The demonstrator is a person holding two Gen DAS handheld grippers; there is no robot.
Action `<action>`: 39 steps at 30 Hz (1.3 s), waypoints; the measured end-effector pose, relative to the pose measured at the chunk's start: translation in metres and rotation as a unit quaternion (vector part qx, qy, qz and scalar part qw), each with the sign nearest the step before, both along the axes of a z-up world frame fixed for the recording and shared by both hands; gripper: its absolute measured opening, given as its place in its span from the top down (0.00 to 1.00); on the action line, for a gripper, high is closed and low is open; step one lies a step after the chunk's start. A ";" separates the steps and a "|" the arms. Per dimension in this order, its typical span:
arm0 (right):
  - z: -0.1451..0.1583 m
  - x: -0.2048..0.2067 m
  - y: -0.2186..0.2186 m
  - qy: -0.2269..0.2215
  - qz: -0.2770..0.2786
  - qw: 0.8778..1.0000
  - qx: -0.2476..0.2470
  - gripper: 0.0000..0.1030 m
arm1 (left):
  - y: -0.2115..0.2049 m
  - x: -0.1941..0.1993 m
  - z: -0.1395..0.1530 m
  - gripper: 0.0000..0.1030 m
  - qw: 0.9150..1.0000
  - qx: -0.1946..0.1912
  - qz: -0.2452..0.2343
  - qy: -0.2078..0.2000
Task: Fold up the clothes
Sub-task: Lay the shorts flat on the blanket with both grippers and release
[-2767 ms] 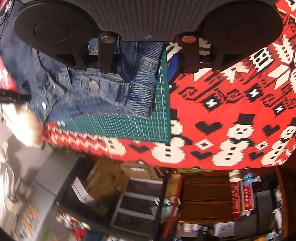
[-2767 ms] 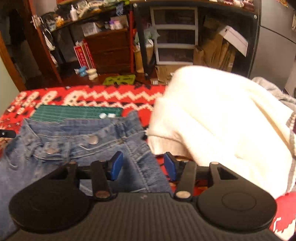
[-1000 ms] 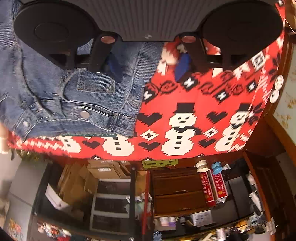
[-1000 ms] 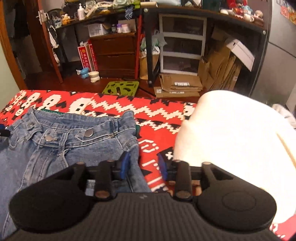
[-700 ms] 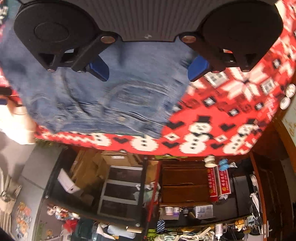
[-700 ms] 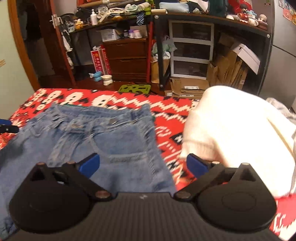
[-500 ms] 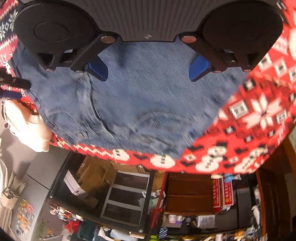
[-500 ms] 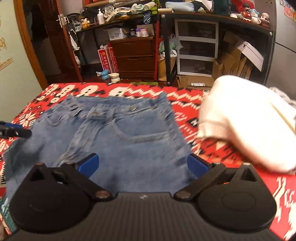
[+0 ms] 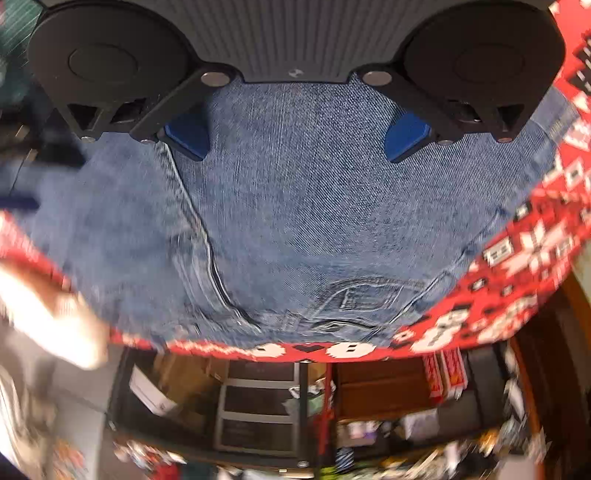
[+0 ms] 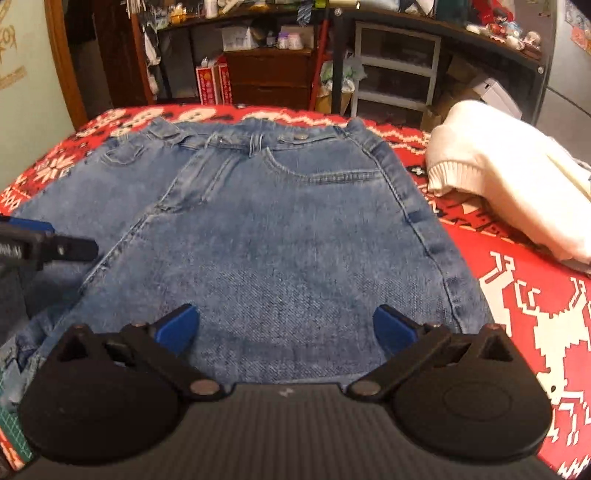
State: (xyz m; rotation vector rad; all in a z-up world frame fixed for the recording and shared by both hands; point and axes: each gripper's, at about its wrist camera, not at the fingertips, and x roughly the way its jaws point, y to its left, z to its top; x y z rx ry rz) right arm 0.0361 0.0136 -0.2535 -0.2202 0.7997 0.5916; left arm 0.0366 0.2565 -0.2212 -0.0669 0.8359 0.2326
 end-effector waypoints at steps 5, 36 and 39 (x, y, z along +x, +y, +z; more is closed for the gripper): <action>-0.002 -0.003 -0.002 -0.011 -0.003 1.000 0.008 0.00 | -0.001 -0.005 -0.003 0.00 1.000 0.002 0.007 -0.020; 0.012 0.015 0.018 0.069 -0.054 0.995 -0.047 0.00 | -0.010 0.012 0.008 0.00 0.993 -0.029 0.088 0.074; 0.020 0.012 0.018 0.070 -0.052 0.995 -0.045 0.00 | -0.007 0.012 0.016 0.05 0.992 -0.056 0.078 0.086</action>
